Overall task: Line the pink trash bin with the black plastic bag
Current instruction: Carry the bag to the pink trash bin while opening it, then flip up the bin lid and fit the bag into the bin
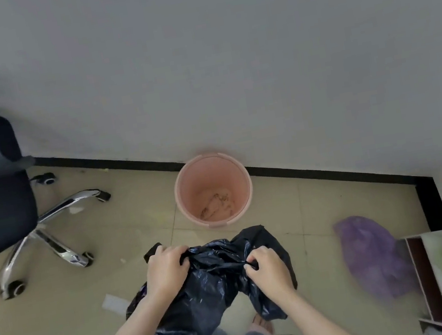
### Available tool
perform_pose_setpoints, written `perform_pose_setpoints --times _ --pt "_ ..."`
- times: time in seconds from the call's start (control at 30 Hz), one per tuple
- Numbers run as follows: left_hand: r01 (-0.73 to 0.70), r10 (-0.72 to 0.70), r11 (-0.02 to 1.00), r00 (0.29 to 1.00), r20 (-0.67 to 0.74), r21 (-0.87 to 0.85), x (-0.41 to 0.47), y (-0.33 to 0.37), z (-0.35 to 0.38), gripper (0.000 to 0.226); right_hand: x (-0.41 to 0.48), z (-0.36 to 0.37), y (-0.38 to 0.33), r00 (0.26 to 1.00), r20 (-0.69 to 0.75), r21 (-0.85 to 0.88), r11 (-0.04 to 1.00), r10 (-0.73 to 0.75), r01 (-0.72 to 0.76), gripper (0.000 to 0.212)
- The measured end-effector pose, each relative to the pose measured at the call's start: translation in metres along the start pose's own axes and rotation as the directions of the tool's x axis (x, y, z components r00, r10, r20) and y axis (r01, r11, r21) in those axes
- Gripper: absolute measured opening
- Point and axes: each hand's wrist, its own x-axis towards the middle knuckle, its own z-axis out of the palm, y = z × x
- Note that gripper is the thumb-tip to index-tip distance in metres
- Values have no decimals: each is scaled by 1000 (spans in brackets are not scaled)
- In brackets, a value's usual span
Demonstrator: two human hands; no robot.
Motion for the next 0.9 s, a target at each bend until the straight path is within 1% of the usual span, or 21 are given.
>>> perform_pose_setpoints --times 0.07,0.13,0.17,0.2,0.23,0.27,0.3,0.37,0.4,0.43,0.47,0.53,0.6,0.63,0.7,0.77,0.8,0.83,0.87,0.9 --pt "-16 16 998 1000 9 59 32 -15 38 27 39 32 19 999 -31 35 999 42 -41 10" --pt "-24 20 992 999 39 120 55 -35 83 25 68 72 43 996 -37 43 996 82 -81 14" --pt "-37 33 993 999 36 116 64 -44 104 22 81 93 56 995 -40 38 996 86 -84 15" --pt "-71 69 991 997 22 110 75 -56 128 19 95 114 70 995 -54 31 996 80 -78 15" --pt "-125 129 983 991 -21 136 88 -68 152 15 110 133 83 994 -73 25 997 75 -74 16" --pt "-175 189 968 980 -66 181 101 -80 176 13 126 151 94 993 -97 17 998 62 -60 17" --pt "-207 235 952 966 -104 223 112 -90 197 16 141 169 105 992 -120 6 999 45 -45 18" --pt "-251 283 937 954 -103 244 127 -108 237 26 165 206 131 992 -125 -43 998 32 -37 20" --pt "-267 296 927 952 -77 263 132 -119 257 23 174 224 142 995 -91 -77 996 29 -37 21" --pt "-267 287 919 958 -28 290 136 -130 276 16 181 242 154 998 -49 -105 994 25 -30 23" --pt "-246 248 916 968 34 318 142 -139 291 18 190 260 164 1000 -1 -130 991 18 -18 26" --pt "-183 134 931 976 171 317 155 -150 312 35 209 282 177 997 81 -170 985 16 -2 32" --pt "-114 36 944 968 248 309 165 -156 327 45 229 291 180 996 84 -188 982 -10 26 36" --pt "-85 13 953 970 244 290 167 -155 330 47 237 291 176 998 57 -180 983 -27 37 37" --pt "-37 1 975 987 162 220 166 -149 330 47 247 287 166 996 -17 -146 986 -88 85 35" --pt "-19 1 986 994 107 167 159 -142 323 46 244 278 156 985 -89 -147 980 -150 136 28" --pt "-22 14 990 998 57 138 155 -138 317 45 240 271 151 968 -152 -154 973 -198 174 22" --pt "-36 39 994 999 -29 107 152 -134 310 44 235 262 148 937 -226 -179 956 -268 230 16" --pt "-55 65 995 990 -128 83 151 -128 302 43 232 254 146 886 -298 -214 930 -354 300 12" --pt "-69 79 996 977 -200 55 151 -122 293 45 229 244 144 823 -354 -278 890 -444 360 15"
